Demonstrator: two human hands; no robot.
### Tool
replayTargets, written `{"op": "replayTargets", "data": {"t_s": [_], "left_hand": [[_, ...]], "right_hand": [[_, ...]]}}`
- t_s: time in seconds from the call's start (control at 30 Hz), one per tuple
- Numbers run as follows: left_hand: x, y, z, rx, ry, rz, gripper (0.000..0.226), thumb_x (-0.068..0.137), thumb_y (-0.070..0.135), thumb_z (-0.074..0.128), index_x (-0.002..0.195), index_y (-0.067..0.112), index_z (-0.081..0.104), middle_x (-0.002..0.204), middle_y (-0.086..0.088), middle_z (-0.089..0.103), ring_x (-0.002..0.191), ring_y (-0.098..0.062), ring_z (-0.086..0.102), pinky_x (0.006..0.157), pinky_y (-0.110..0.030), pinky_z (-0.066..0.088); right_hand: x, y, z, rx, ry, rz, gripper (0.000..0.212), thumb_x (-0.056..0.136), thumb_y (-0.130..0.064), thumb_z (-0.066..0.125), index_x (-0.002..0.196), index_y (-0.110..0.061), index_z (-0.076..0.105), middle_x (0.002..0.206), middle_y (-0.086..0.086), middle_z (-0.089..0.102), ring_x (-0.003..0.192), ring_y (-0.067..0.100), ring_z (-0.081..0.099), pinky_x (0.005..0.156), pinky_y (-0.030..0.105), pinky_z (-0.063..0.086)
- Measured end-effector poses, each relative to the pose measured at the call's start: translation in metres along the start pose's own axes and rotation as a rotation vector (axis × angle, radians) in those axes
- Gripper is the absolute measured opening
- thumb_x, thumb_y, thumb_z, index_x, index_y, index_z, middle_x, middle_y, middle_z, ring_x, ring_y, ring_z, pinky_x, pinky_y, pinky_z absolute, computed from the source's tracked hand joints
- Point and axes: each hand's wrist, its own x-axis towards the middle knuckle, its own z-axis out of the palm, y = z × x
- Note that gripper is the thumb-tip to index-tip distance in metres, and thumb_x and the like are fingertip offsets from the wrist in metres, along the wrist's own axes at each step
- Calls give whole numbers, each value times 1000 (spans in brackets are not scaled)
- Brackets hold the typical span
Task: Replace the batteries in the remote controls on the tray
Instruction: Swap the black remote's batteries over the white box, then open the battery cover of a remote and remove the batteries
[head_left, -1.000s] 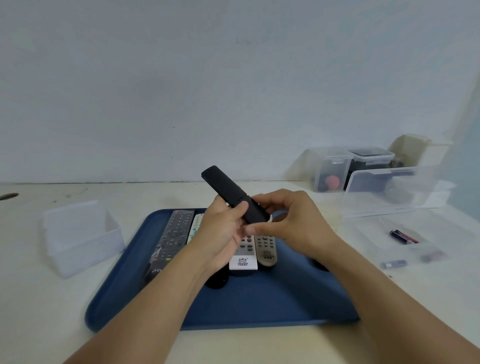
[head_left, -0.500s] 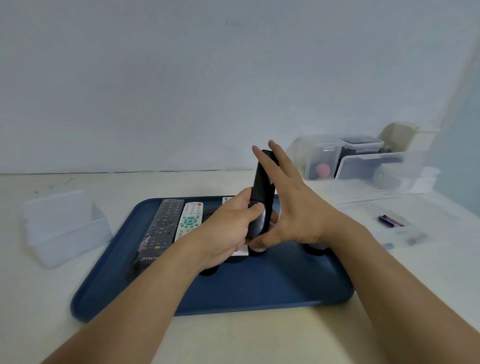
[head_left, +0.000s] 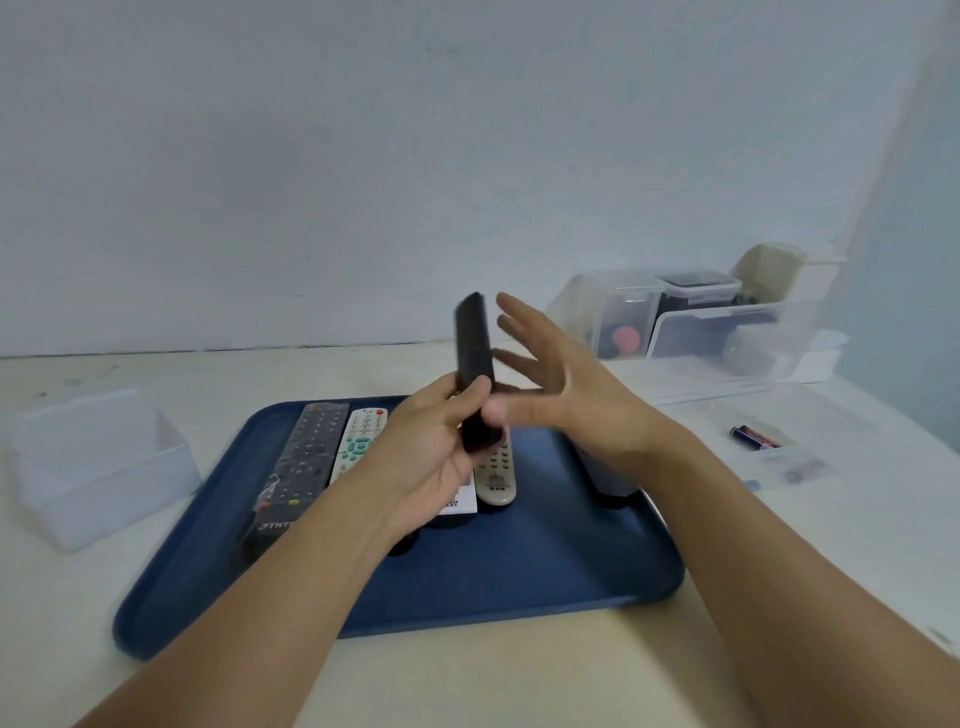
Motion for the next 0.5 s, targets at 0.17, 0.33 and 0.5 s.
{"op": "replayTargets", "data": {"t_s": [0.17, 0.33, 0.5], "left_hand": [[0, -13, 4, 565, 194, 305, 29, 99, 17, 64, 125, 28, 66, 108, -4, 75, 97, -20, 73, 90, -41, 60], [-7, -13, 12, 818, 69, 456, 33, 95, 23, 70, 126, 32, 66, 91, 8, 73, 86, -7, 73, 82, -29, 60], [-5, -2, -10, 1446, 189, 439, 44, 87, 47, 67, 127, 27, 65, 116, 12, 60, 109, -11, 55, 95, -34, 47]], "right_hand": [[4, -7, -1, 16, 181, 182, 32, 95, -36, 66, 117, -13, 66, 87, 7, 73, 66, 18, 65, 53, 24, 50], [3, -3, -10, -34, 272, 229, 23, 95, -27, 67, 88, -4, 69, 56, 2, 58, 45, 11, 43, 41, 19, 33], [-1, 2, -33, -489, 320, 427, 43, 74, -29, 88, 106, -8, 69, 75, -3, 59, 57, 8, 59, 59, 24, 49]]}}
